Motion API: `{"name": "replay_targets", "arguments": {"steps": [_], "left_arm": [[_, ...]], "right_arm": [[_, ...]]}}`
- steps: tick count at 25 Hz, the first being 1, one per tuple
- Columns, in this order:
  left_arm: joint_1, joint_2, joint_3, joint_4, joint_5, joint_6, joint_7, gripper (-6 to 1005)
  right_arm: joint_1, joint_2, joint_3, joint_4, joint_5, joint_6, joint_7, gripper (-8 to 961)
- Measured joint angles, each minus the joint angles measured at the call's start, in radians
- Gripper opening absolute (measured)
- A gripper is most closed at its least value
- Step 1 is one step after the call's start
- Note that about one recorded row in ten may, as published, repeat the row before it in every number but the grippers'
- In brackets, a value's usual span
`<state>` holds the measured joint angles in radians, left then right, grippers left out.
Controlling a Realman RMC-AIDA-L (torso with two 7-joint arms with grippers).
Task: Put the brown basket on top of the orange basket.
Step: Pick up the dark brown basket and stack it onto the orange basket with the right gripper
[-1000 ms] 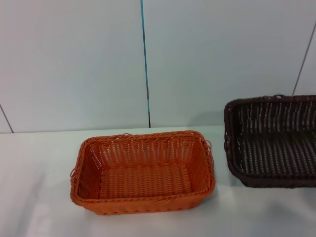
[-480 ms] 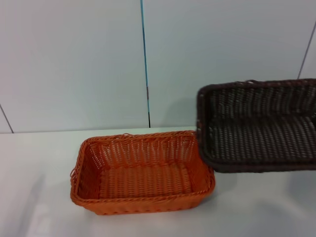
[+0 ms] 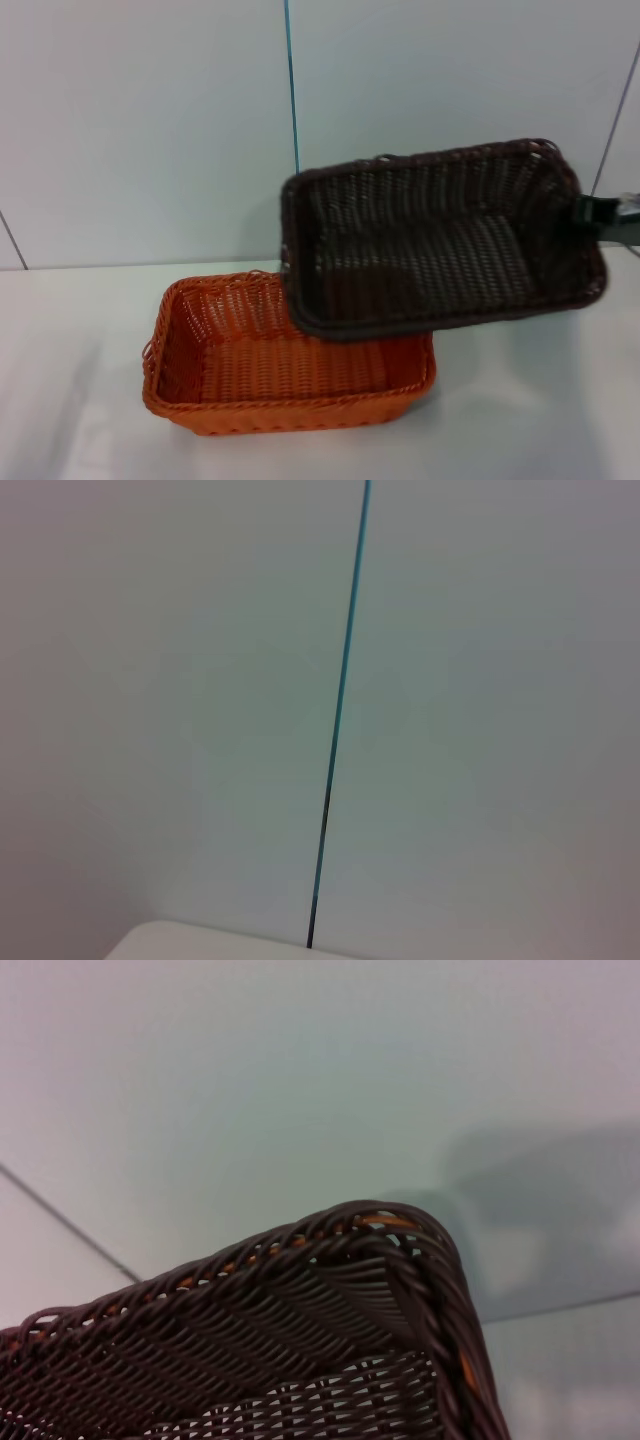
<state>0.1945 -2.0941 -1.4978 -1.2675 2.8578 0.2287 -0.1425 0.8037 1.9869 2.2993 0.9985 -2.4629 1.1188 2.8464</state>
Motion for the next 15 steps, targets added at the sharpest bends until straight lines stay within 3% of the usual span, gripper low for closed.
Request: {"name": "replay_targets", "arguments": {"steps": [15], "left_arm": [[-0.04,0.005,-0.026,0.007,0.0,-0.061,0.007,909]], "right_arm": [[0.124,0.084,-0.292,-0.146,0.048,-0.302,0.127,141]]}}
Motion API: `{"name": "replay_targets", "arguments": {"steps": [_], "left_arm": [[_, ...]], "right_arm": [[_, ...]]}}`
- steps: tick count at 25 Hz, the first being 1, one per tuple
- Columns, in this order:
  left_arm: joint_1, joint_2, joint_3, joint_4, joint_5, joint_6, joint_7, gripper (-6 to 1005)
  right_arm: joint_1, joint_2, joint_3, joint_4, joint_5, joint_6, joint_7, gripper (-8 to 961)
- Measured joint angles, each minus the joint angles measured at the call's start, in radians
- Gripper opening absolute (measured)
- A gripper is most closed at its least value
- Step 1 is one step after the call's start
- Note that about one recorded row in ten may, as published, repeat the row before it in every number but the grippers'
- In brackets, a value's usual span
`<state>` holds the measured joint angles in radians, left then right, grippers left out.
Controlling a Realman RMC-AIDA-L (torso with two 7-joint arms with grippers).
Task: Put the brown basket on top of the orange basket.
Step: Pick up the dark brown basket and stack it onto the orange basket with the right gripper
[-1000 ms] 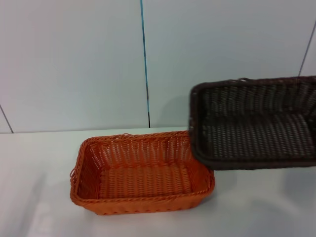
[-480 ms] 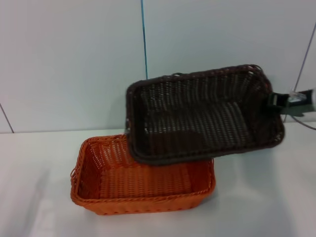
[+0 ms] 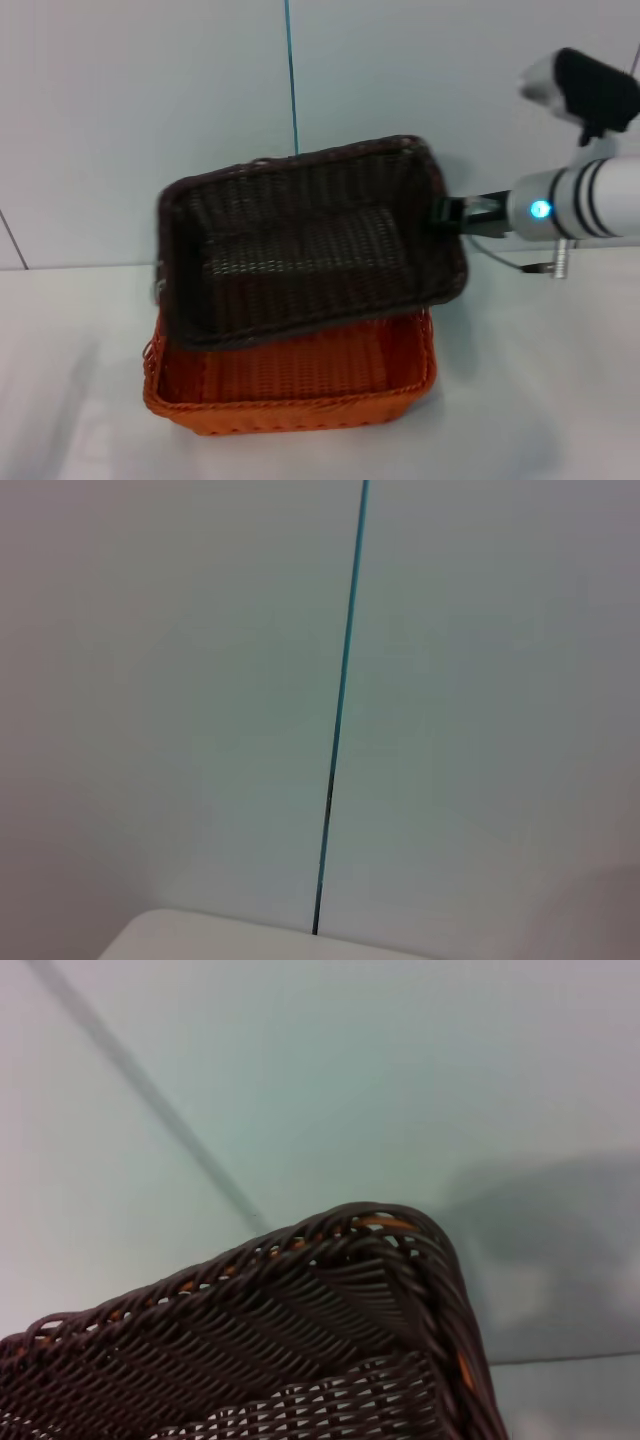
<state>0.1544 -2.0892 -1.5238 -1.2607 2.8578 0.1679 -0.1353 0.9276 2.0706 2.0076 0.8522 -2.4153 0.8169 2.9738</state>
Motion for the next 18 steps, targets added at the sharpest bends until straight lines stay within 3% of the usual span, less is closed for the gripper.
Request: {"name": "replay_targets", "arguments": {"steps": [10,18], "left_arm": [[-0.016,0.0,-0.009,-0.006,0.0,-0.03,0.047,909],[-0.018,0.001,-0.011,-0.017,0.0,-0.056,0.058,908]], "right_arm": [[0.008,0.01,-0.232,-0.03,0.189,-0.114,0.024,142],[-0.102,0.015,-0.278,-0.009,0.243,-0.161,0.028,142]]}}
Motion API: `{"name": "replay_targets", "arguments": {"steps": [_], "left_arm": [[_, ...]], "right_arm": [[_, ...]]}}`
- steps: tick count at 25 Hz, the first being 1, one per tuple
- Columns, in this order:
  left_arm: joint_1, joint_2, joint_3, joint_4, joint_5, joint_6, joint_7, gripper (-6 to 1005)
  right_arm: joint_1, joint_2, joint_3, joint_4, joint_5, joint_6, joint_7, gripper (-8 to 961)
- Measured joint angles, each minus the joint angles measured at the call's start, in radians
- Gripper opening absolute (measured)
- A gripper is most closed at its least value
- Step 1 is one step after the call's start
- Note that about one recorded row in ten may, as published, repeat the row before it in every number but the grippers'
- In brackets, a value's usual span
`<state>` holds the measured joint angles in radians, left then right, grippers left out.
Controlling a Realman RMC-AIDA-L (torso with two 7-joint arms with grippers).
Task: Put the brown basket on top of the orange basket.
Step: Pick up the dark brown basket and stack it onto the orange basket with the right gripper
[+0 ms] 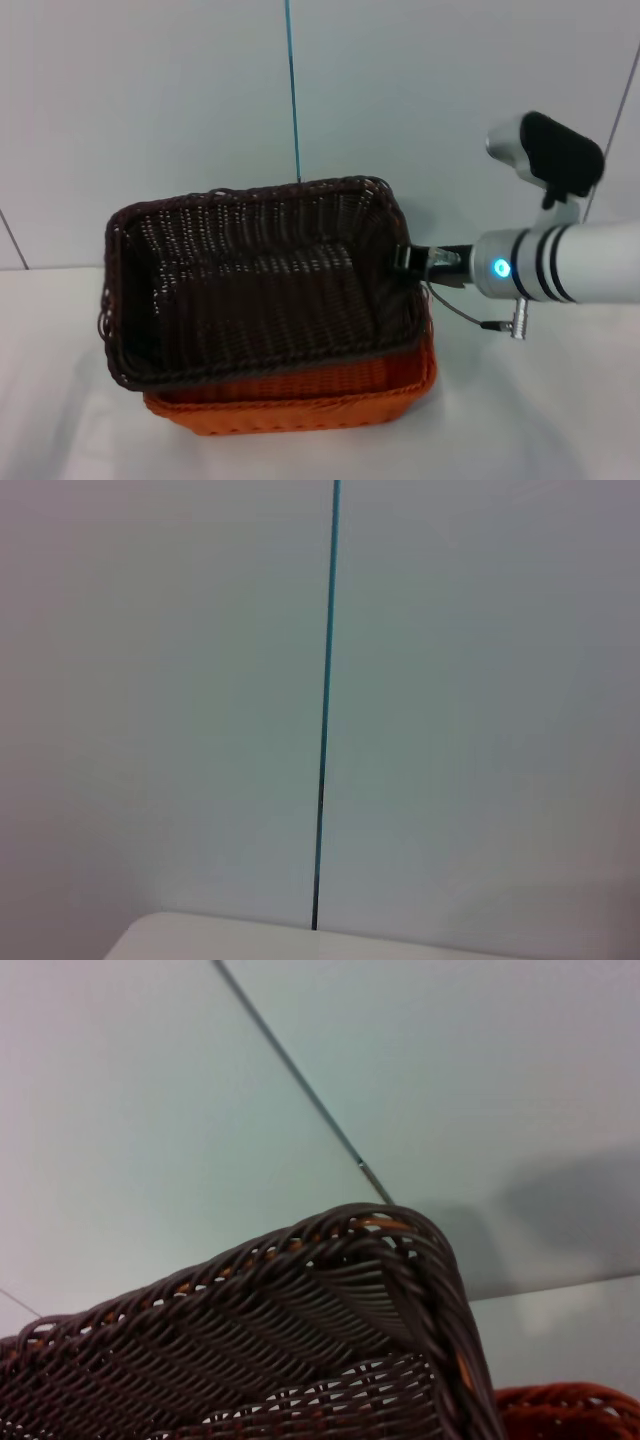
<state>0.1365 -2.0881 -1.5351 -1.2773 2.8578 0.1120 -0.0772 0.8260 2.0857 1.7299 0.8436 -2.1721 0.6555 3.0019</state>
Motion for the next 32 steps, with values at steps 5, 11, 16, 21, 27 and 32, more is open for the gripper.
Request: {"name": "replay_targets", "arguments": {"steps": [5,11,16,21,27,32], "left_arm": [[-0.003,0.0,-0.007,-0.014,0.0,-0.001,0.01,908],[-0.007,0.0,-0.009,-0.023,0.0,-0.02,0.022,908],[-0.003,-0.004,-0.019,-0.042,0.0,-0.038,0.045,908],[-0.005,-0.007,-0.027,-0.045,0.0,-0.052,0.05,908],[-0.002,-0.007,-0.028,-0.049,0.0,-0.053,0.051,908],[0.0,-0.009,-0.032,-0.05,0.0,-0.053,0.051,909]], "right_arm": [[-0.08,0.0,-0.01,0.064,0.029,-0.012,0.0,142],[-0.145,0.004,-0.062,0.108,0.06,-0.047,0.0,141],[-0.162,0.005,-0.077,0.104,0.077,-0.068,0.0,141],[-0.165,0.005,-0.085,0.069,0.098,-0.098,0.0,142],[-0.156,0.005,-0.115,0.024,0.123,-0.13,0.0,141],[-0.151,0.005,-0.139,0.016,0.132,-0.145,0.0,142]]}}
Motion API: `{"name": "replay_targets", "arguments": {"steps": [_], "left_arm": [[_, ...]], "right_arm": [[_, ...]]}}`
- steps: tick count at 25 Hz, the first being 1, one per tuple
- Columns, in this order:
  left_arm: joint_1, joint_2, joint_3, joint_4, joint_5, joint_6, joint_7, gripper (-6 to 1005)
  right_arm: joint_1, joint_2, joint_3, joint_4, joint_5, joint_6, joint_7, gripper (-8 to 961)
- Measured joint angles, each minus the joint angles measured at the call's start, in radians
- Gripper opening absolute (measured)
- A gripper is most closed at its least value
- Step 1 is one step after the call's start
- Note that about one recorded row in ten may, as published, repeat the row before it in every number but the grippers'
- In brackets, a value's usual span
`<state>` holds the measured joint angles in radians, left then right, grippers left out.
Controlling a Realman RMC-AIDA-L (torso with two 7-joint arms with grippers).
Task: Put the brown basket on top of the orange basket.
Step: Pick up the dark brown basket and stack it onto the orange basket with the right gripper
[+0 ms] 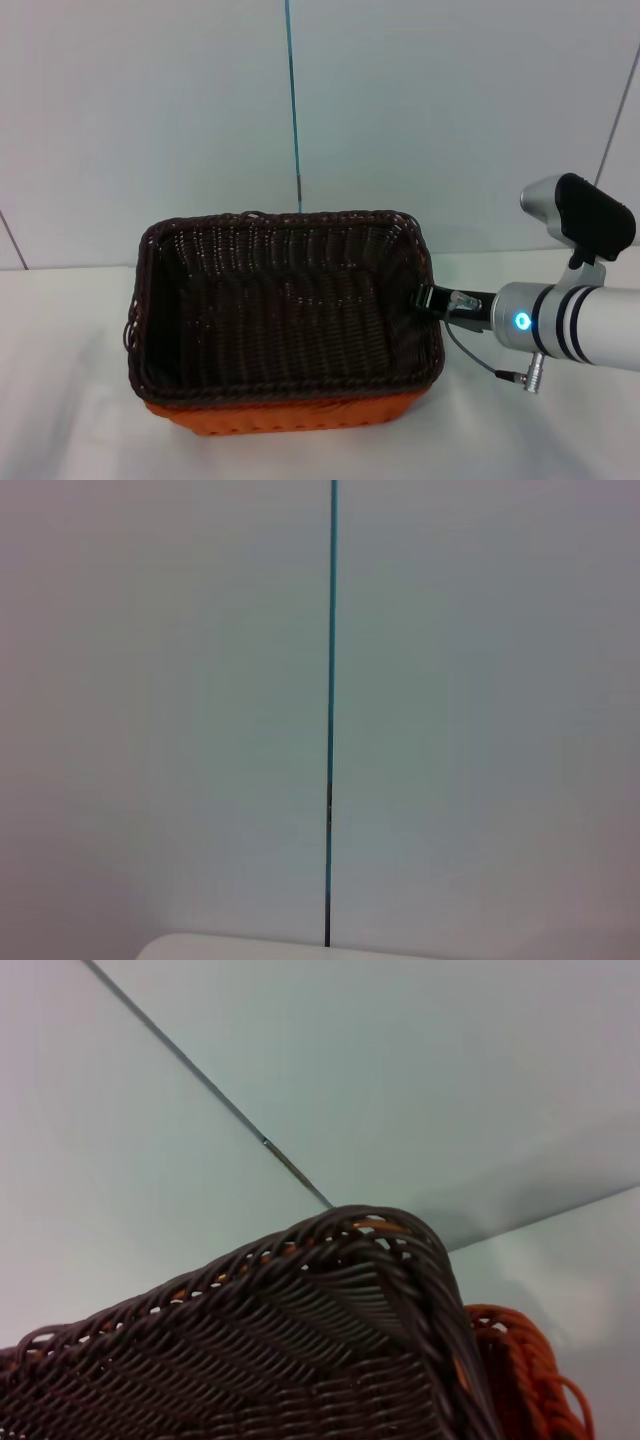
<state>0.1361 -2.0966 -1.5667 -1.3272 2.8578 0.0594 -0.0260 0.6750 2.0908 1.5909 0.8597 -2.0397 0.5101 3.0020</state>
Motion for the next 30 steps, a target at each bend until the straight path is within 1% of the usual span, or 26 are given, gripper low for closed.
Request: {"name": "replay_targets", "arguments": {"steps": [12,17,21,25,27,30], "left_arm": [[-0.001,0.0,-0.005,-0.001,0.0,-0.014,0.0,909],[-0.001,0.0,-0.007,-0.005,0.0,-0.019,0.0,909],[-0.005,0.0,-0.015,-0.021,0.0,-0.054,0.002,909],[0.0,-0.002,-0.018,-0.04,0.0,-0.069,0.008,909],[0.001,-0.007,-0.021,-0.049,0.0,-0.082,0.012,909],[0.001,-0.016,-0.03,-0.06,0.0,-0.109,0.024,909]], "right_arm": [[0.019,0.0,-0.019,-0.034,0.0,-0.039,0.0,142],[0.022,-0.006,0.017,0.016,-0.011,-0.024,0.0,142],[0.058,-0.005,0.081,0.057,-0.081,0.029,0.0,142],[0.118,-0.004,0.141,0.062,-0.161,0.124,0.001,142],[0.145,-0.006,0.179,0.062,-0.201,0.194,0.001,142],[0.171,-0.008,0.267,0.07,-0.263,0.311,0.001,142]]}}
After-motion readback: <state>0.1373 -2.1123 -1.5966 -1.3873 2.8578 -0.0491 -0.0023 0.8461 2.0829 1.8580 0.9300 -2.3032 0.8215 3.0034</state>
